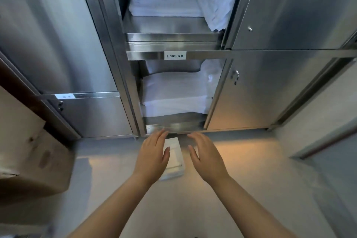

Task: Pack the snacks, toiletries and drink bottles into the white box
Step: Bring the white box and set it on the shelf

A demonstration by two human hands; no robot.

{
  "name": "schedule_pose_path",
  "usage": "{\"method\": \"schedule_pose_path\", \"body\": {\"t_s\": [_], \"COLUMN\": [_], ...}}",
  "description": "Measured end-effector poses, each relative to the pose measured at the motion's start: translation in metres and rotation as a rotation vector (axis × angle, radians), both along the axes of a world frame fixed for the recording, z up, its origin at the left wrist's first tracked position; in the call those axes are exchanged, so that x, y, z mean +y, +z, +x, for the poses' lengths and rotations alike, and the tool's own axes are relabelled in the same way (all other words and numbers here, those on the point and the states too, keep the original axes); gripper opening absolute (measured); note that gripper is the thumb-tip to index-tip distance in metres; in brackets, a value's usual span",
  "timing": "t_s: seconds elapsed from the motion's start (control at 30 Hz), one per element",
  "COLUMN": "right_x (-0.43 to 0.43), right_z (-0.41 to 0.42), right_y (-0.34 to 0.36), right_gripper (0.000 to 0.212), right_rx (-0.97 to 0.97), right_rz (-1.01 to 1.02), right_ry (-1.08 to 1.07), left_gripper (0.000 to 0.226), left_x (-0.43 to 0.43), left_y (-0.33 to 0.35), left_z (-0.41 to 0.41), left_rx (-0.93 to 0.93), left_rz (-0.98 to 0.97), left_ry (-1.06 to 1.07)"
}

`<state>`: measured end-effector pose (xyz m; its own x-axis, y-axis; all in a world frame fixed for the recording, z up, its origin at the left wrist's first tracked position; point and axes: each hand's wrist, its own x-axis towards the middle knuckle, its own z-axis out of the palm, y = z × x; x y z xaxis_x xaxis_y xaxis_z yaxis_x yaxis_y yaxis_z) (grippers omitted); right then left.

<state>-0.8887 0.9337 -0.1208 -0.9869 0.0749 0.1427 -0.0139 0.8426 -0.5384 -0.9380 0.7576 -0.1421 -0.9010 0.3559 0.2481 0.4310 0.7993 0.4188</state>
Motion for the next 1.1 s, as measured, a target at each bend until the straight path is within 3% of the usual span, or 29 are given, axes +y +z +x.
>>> {"method": "schedule_pose_path", "body": {"t_s": [0.33,0.57,1.1], "right_x": [0.107,0.131,0.108], "right_z": [-0.113,-0.171,-0.203], "right_y": [-0.070,-0.150,-0.484], "right_gripper": [0.033,0.031,0.051], "right_rx": [-0.155,-0.282,-0.484], "right_rz": [0.007,0.024,0.125], "right_ry": [0.164,0.302,0.517], "left_gripper": [0.051,0.048,0.057], "left_x": [0.097,0.097,0.039], "left_y": [-0.059,-0.136,-0.483], "left_z": [-0.083,-0.120,-0.130], "left_rx": [-0.141,-0.296,-0.578], "left_rz": [-0.071,-0.211,-0.450], "left_ry": [0.127,0.149,-0.104]}}
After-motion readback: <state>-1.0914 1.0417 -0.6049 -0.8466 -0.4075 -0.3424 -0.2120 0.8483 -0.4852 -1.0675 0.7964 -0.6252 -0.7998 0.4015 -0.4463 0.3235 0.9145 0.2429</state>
